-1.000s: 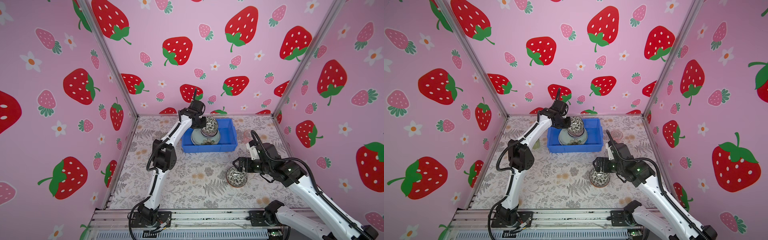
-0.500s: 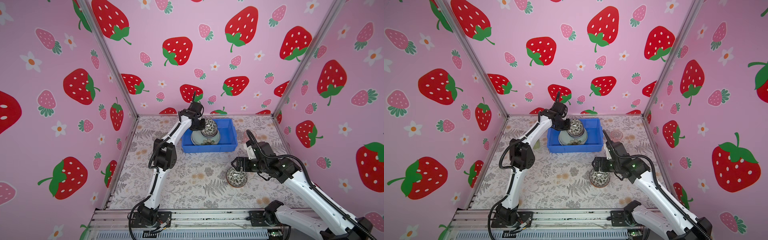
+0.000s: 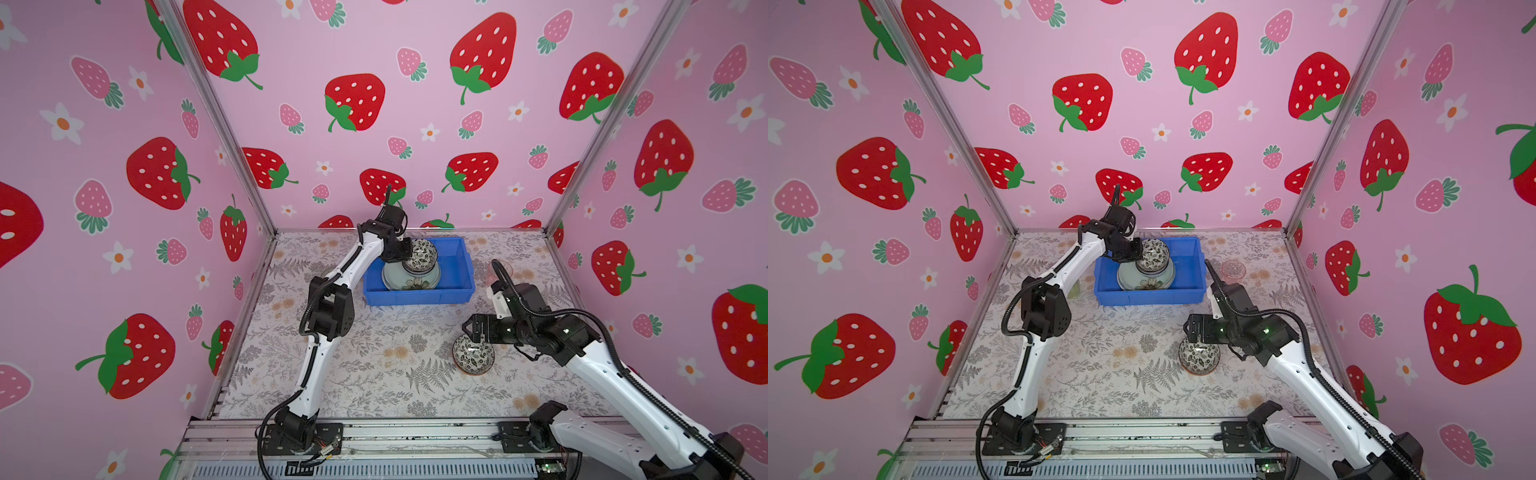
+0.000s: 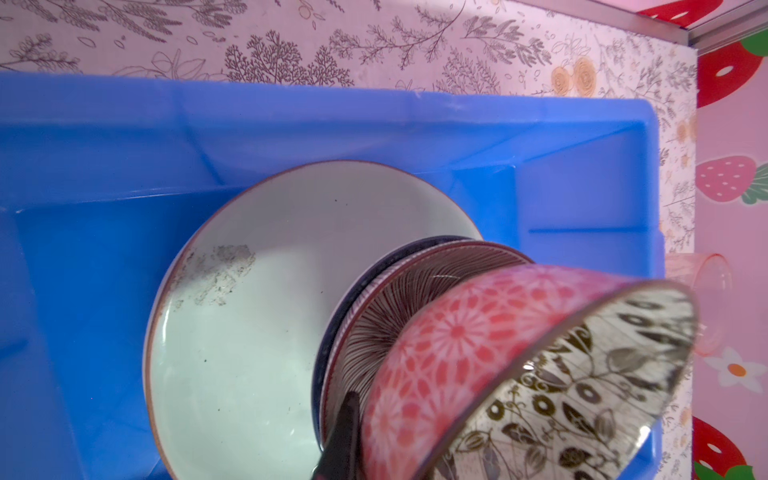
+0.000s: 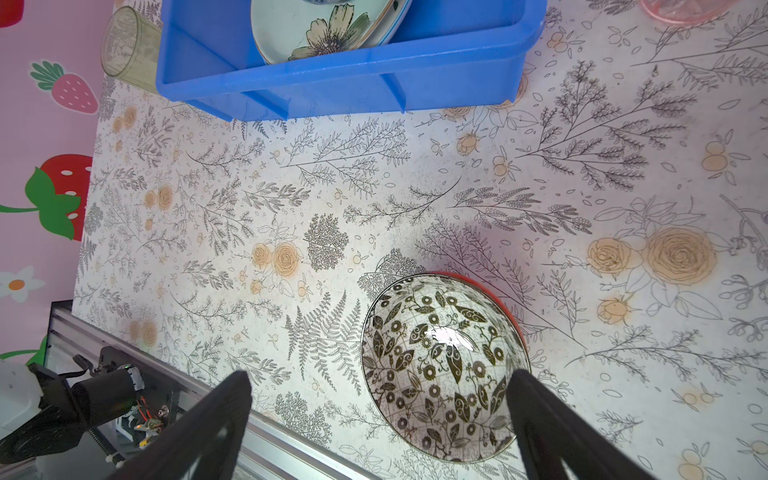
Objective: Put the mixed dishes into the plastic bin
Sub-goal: 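Lower the leaf bowl onto the striped bowl with left gripper while right moves over, then open the left gripper to release the bowl in the bin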
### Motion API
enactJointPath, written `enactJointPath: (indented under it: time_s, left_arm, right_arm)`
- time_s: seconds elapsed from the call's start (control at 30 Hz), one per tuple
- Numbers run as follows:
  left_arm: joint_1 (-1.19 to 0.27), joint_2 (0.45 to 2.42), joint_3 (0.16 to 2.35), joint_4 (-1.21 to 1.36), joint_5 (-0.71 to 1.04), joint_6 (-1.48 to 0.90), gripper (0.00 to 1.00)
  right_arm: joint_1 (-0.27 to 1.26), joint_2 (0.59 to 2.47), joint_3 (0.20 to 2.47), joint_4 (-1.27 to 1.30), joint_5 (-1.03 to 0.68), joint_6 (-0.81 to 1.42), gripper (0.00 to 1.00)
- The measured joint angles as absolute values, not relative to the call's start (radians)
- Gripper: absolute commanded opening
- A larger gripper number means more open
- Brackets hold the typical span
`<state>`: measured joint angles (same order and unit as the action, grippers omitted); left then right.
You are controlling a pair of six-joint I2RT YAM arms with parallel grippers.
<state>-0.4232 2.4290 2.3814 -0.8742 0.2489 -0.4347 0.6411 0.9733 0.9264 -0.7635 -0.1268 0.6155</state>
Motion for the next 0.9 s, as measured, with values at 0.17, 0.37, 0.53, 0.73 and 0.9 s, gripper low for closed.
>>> enactJointPath:
  time_s: [0.17, 0.37, 0.53, 0.73, 0.9]
  left_arm:
    - [-0.420, 2.429, 2.382, -0.863, 0.264, -0.446, 0.28]
    - [-0.419, 2.429, 2.382, -0.854, 0.283, -0.451, 0.42]
    - [-0.420, 2.429, 2.382, -0.841, 0.300, -0.449, 0.66]
    - [-0.423, 2.429, 2.382, -0.833, 0.307, -0.448, 0.80]
    - [-0.423, 2.428, 2.382, -0.831, 0.308, -0.446, 0.81]
  right_arm:
    - [0.641, 0.974, 0.926, -0.764, -0.126, 0.607, 0.99]
    - [0.641, 0.975, 0.925, -0.764, -0.122, 0.605, 0.99]
    - [0.641, 0.975, 0.925, -0.764, -0.120, 0.605, 0.99]
    - [0.641, 0.980, 0.925, -0.764, -0.120, 0.604, 0.99]
    - [0.641, 0.987, 0.925, -0.764, -0.120, 0.604, 0.99]
